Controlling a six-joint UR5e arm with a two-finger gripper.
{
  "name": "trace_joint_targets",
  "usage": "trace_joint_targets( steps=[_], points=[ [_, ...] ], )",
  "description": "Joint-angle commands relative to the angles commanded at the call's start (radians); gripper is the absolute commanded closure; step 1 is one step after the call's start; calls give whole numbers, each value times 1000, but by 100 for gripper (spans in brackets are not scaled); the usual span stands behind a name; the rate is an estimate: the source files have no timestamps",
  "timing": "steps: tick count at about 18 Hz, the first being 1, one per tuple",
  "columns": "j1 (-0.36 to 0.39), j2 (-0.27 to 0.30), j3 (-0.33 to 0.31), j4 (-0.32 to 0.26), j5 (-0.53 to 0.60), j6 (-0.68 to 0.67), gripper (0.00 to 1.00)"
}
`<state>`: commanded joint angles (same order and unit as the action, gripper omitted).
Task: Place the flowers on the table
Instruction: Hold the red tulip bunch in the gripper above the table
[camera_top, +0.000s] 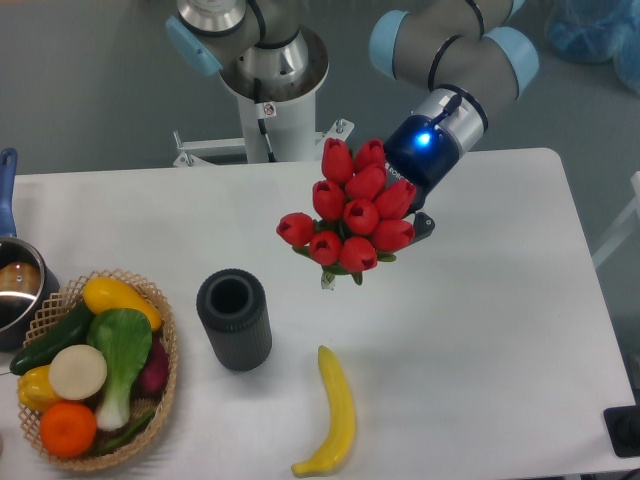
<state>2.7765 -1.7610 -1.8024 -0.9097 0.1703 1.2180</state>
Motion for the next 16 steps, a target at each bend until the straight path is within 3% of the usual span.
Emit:
trace_joint_targets(
  steps=[9,13,16],
  points=[
    [14,3,6,0,5,-23,60],
    [6,32,6,-3,133,-29,60],
    [5,44,8,0,164,-40,60]
  ],
)
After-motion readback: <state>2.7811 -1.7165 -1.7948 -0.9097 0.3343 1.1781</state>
